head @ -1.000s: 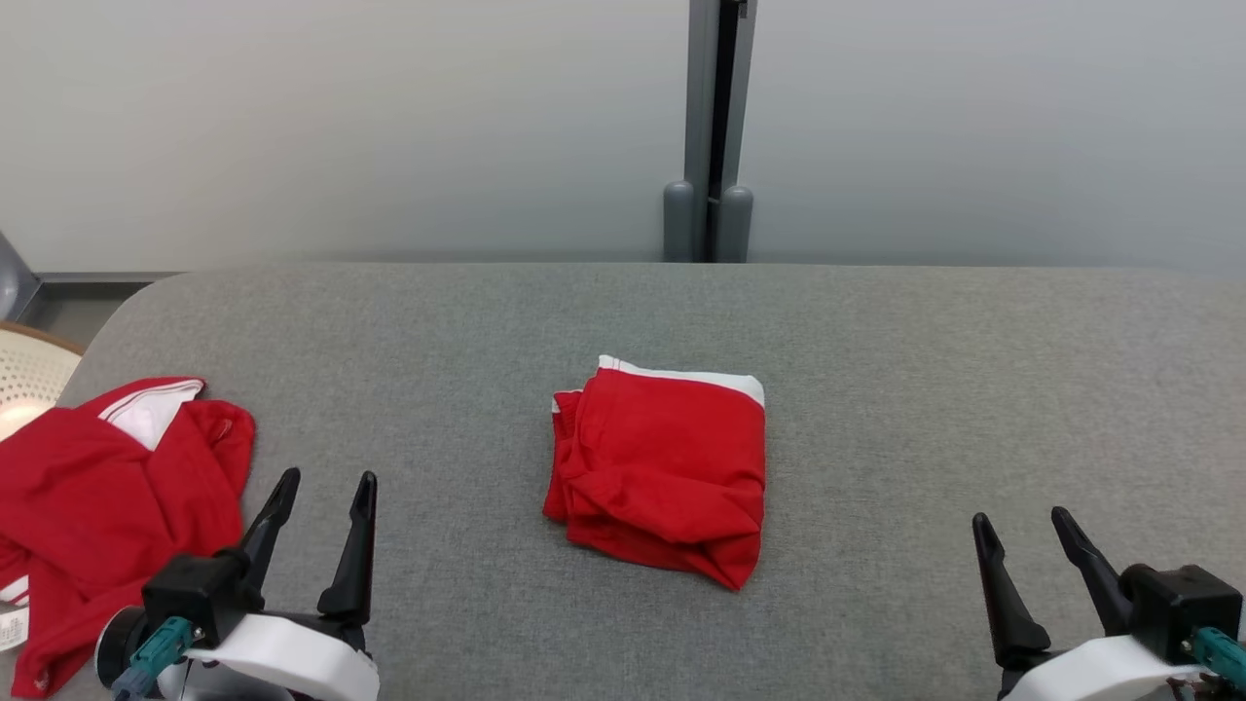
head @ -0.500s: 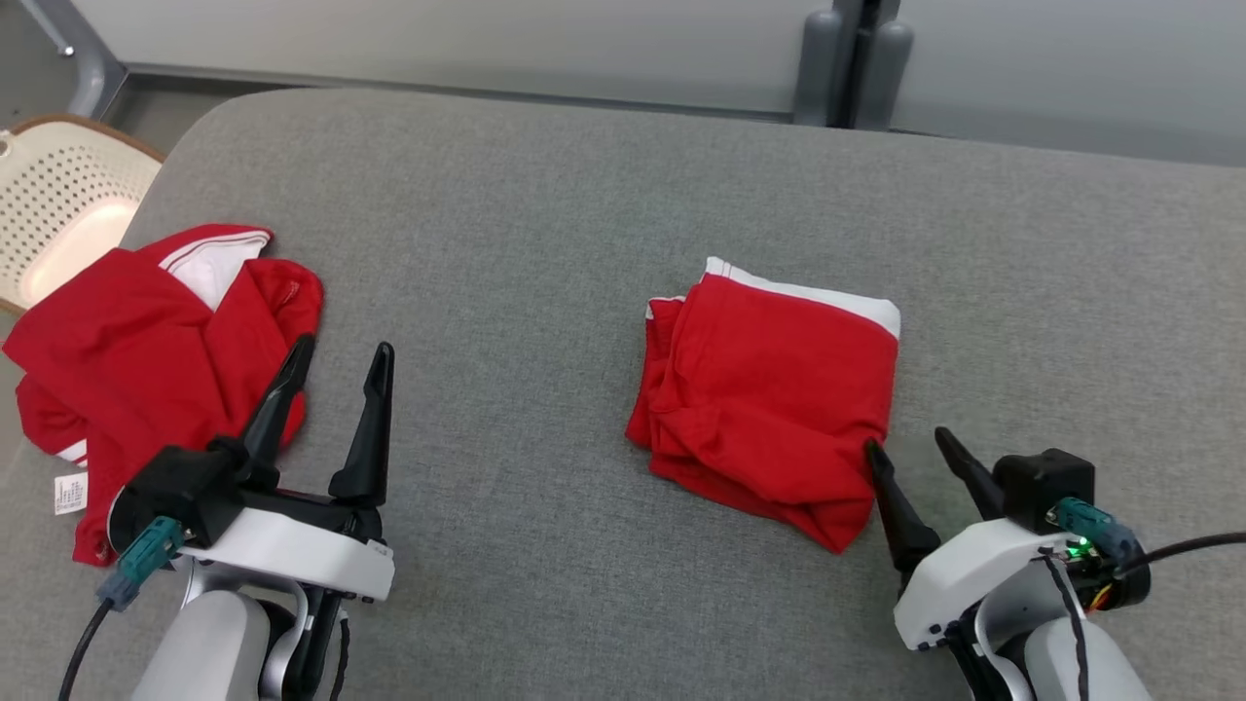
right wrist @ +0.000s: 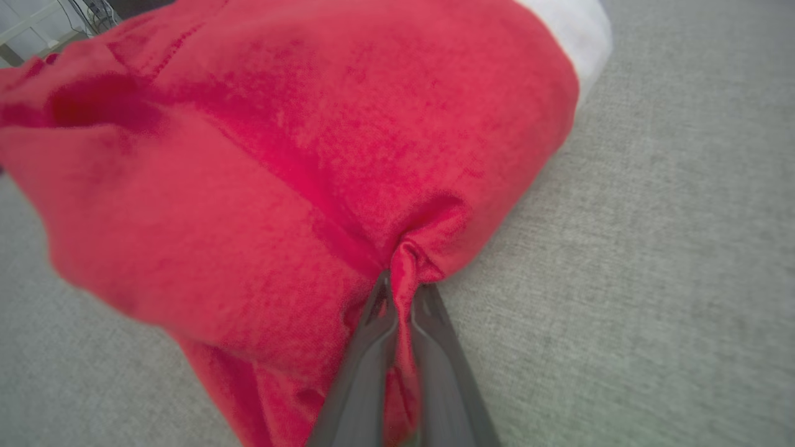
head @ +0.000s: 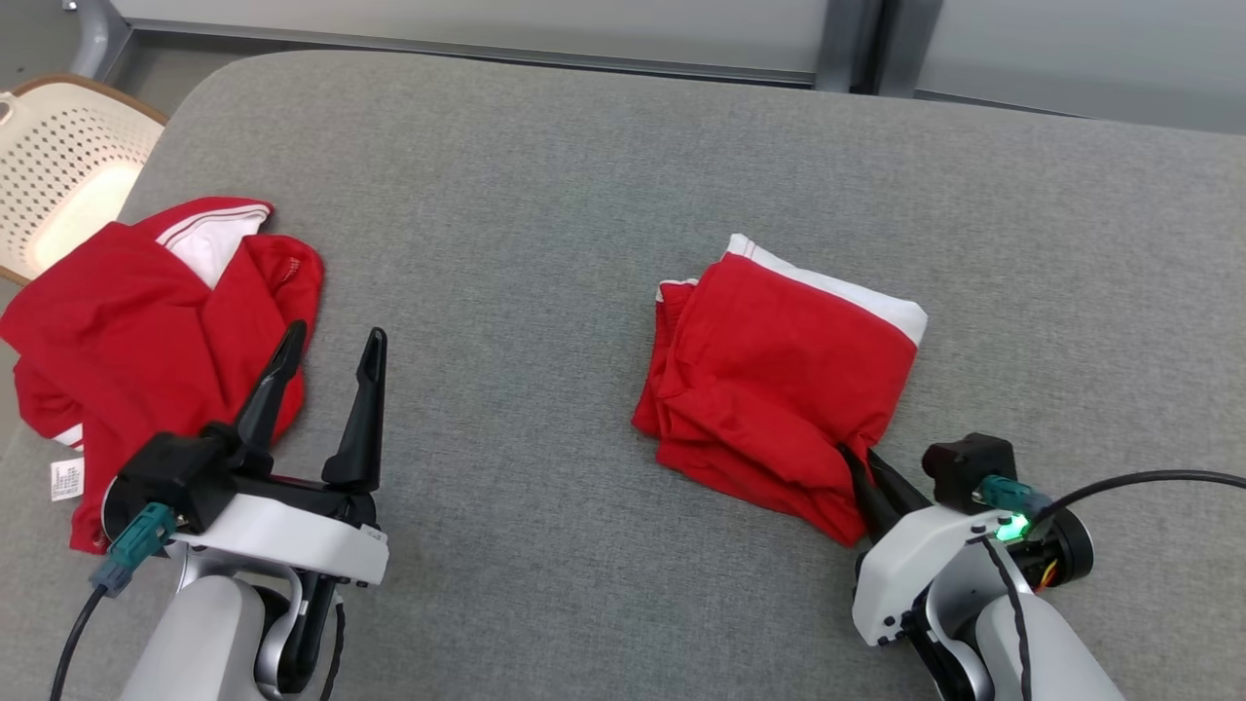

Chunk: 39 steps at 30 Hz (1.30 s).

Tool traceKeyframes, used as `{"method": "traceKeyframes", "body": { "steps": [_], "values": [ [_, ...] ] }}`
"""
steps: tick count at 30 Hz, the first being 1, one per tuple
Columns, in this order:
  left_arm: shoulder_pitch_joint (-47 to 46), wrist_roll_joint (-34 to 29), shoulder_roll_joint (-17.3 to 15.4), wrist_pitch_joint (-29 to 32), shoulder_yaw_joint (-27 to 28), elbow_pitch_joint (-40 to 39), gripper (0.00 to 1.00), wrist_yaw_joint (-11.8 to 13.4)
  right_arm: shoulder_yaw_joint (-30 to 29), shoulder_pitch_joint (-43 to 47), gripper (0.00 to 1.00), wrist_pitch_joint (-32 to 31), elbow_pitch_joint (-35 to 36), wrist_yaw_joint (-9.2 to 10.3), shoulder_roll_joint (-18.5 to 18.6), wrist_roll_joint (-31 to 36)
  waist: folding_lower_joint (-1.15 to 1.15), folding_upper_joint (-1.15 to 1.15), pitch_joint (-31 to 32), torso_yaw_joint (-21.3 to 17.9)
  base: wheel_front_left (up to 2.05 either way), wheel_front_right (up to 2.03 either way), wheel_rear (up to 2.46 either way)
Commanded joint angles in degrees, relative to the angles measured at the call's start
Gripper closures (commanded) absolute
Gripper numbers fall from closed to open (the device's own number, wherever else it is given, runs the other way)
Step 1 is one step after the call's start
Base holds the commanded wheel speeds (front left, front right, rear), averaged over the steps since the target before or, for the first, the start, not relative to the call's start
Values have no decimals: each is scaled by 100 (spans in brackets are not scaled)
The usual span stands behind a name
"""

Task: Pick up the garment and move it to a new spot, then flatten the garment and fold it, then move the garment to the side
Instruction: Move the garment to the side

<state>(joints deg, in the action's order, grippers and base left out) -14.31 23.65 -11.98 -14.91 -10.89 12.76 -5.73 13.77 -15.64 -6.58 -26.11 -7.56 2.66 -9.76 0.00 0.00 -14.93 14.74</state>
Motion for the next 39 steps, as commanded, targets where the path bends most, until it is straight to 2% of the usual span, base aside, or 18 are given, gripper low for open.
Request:
{"method": "traceKeyframes", "body": {
  "steps": [1, 7, 14, 21, 28, 39],
  "values": [
    [-52, -58, -35, -30, 33, -22, 0, -28, -2, 64, 100, -118, -44, 14, 42, 161, 0, 0, 8, -75, 0, 0, 0],
    [70, -108, -75, -29, 61, -157, 0, -25, -86, 283, 100, -405, 445, 15, 55, 654, 0, 0, 26, -474, 0, 0, 0],
    [185, -155, -183, -30, 125, -502, 0, -15, -314, 772, 100, -822, 1387, 15, 40, 1279, 0, 0, -86, -1350, 0, 0, 0],
    [187, -183, -362, 72, 72, -894, 0, -26, -133, 885, 100, -941, 1768, 14, 88, 1226, 0, 0, -285, -2128, 0, 0, 0],
    [39, -177, -618, 321, 87, -1559, 0, -26, 49, 228, 100, -935, 1591, 15, 793, 787, 0, 0, -877, -2643, 0, 0, 0],
    [-393, -181, -1064, 619, 6, -2548, 0, -104, -1114, -761, 100, -871, 1231, 15, 2132, 711, 0, 0, -1875, -2865, 0, 0, 0]
  ]
}}
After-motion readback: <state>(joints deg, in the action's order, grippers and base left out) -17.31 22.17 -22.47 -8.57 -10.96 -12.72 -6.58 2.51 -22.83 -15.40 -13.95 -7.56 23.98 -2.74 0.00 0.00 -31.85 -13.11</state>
